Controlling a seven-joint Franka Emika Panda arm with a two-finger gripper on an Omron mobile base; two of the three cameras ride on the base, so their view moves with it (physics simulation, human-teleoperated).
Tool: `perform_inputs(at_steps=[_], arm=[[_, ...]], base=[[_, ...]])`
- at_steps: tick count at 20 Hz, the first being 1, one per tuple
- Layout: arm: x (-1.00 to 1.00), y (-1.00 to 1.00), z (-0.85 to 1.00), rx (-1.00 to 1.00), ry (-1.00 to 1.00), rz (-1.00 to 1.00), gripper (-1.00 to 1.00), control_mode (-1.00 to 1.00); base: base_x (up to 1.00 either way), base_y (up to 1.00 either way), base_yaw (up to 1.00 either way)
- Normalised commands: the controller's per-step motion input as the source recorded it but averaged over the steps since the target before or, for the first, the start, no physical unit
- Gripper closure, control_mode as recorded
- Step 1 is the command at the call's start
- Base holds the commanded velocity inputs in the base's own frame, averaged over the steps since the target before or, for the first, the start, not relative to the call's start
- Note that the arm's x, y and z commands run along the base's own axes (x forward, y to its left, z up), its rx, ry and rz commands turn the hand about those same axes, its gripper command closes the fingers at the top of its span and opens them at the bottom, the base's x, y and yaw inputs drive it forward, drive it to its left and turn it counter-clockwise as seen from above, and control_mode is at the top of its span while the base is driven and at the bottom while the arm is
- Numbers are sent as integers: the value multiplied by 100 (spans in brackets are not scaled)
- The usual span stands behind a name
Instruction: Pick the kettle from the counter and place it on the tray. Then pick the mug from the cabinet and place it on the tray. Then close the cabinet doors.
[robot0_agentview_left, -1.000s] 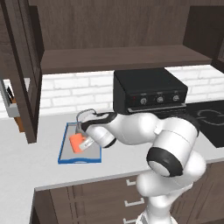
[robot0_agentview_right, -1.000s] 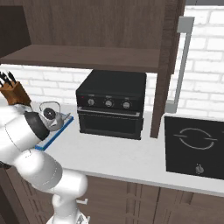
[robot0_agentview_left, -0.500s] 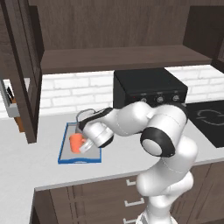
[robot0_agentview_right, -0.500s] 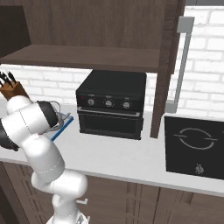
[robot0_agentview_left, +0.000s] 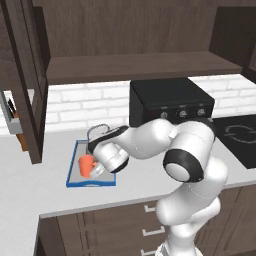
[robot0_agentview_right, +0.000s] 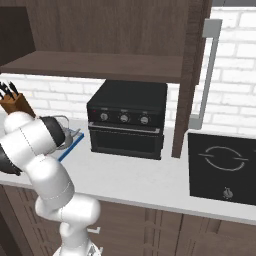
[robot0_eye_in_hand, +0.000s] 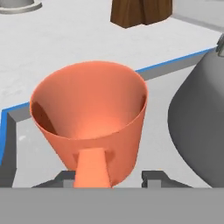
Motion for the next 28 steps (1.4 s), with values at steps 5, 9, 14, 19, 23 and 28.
perform_inputs(at_steps=[5, 9, 14, 19, 23, 28], arm=[[-15, -9, 6, 0, 3, 0, -100, -100], [-11, -19, 30, 0, 0, 0, -100, -100], [-39, -15, 70, 0, 3, -6, -100, -100], [-39, -13, 86, 1, 9, -8, -100, -100], [-28, -4, 100, 3, 7, -2, -100, -100], [-48, -8, 86, 1, 5, 0, -100, -100]], base=[[0, 0, 0], [0, 0, 0], [0, 0, 0], [0, 0, 0], [0, 0, 0], [0, 0, 0]])
